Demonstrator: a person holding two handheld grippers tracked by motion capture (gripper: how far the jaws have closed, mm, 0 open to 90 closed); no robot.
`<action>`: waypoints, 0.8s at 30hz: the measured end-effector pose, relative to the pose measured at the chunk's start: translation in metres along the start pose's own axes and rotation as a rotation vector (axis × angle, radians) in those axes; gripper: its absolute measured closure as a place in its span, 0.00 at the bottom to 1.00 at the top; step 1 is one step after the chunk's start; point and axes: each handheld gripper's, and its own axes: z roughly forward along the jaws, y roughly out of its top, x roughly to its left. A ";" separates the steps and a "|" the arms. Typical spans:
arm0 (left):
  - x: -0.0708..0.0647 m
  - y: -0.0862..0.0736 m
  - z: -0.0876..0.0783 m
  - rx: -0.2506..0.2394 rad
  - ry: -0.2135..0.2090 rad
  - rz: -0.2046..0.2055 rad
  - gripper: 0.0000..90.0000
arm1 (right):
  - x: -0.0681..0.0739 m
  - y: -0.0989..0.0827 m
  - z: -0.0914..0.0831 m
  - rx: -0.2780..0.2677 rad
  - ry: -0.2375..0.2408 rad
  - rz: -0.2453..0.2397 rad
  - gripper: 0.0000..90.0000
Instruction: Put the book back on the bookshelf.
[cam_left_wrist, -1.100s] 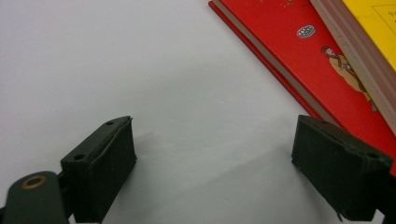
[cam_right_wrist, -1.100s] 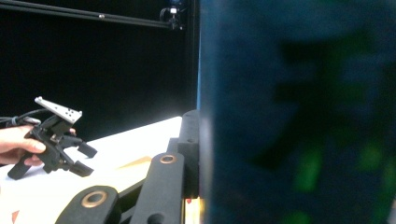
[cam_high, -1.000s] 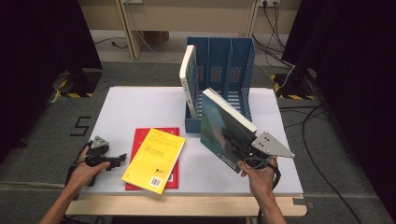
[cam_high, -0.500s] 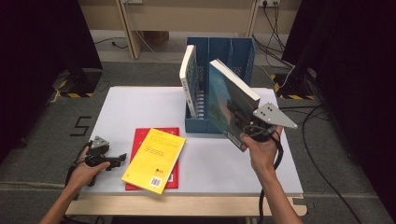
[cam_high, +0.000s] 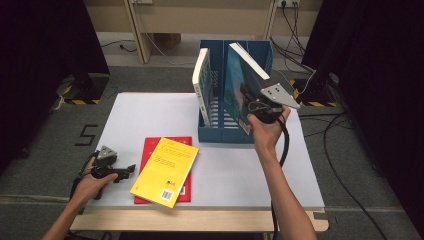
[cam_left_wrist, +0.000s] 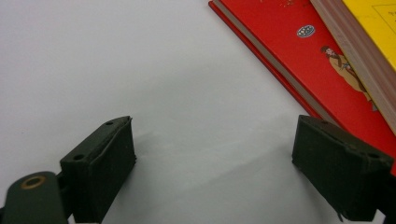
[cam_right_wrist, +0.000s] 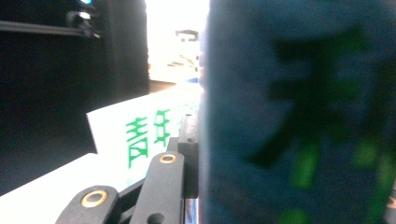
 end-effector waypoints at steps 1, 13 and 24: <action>0.000 0.000 0.000 0.000 0.000 0.000 0.13 | -0.001 -0.002 0.005 0.004 -0.015 0.006 0.83; 0.000 0.000 0.000 0.002 0.001 0.003 0.13 | -0.010 -0.024 0.051 0.007 -0.110 0.060 0.83; 0.000 0.000 0.000 0.002 0.001 0.003 0.13 | -0.012 -0.032 0.087 0.004 -0.160 0.106 0.83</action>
